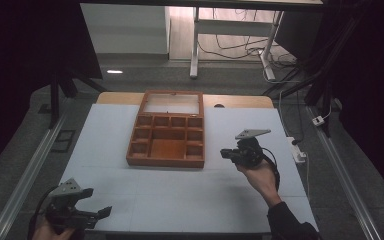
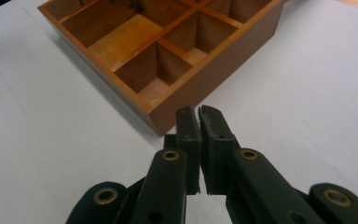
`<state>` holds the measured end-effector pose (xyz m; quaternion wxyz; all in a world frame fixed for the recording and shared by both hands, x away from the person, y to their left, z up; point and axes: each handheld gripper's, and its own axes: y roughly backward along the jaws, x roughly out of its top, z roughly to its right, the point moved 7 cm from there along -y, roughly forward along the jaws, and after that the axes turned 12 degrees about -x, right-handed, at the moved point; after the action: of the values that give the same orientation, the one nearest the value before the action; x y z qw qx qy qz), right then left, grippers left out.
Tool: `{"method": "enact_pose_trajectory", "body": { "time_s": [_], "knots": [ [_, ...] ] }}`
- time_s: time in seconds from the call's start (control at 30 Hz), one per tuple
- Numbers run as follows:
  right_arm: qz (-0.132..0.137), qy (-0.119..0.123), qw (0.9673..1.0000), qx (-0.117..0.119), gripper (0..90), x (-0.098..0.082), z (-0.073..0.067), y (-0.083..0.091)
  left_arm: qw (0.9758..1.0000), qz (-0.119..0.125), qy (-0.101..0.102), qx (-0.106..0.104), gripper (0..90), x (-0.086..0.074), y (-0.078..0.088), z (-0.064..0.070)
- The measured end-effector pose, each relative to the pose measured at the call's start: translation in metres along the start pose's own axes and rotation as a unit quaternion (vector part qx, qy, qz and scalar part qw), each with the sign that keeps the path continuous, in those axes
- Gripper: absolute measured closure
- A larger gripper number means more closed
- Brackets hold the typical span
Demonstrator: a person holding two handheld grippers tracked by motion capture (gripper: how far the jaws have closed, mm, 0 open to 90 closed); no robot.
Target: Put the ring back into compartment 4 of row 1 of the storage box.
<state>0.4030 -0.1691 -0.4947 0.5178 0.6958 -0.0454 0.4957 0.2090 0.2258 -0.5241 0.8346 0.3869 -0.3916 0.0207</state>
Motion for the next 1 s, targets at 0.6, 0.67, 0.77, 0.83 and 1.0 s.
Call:
{"method": "enact_pose_trajectory", "body": {
  "time_s": [0.6,0.67,0.77,0.83,1.0],
  "knots": [
    [0.004,-0.004,1.0,0.006,86.2,0.035,0.002,-0.028,1.0,0.0,0.001,0.001,5.7,0.0,0.0,0.0],
    [0.002,-0.006,1.0,0.006,86.2,0.037,0.004,-0.032,1.0,0.0,0.001,0.001,5.7,0.0,0.0,0.0],
    [-0.002,-0.004,1.0,0.0,86.2,0.041,0.006,-0.037,1.0,0.0,0.001,0.002,5.9,0.0,0.0,0.0],
    [0.0,-0.005,1.0,-0.001,86.1,0.045,0.008,-0.039,1.0,0.001,0.001,0.002,5.9,0.0,0.0,0.0],
    [0.002,-0.004,1.0,-0.006,86.1,0.054,0.01,-0.045,1.0,0.001,0.001,0.002,5.8,0.0,0.0,0.0]
  ]
}}
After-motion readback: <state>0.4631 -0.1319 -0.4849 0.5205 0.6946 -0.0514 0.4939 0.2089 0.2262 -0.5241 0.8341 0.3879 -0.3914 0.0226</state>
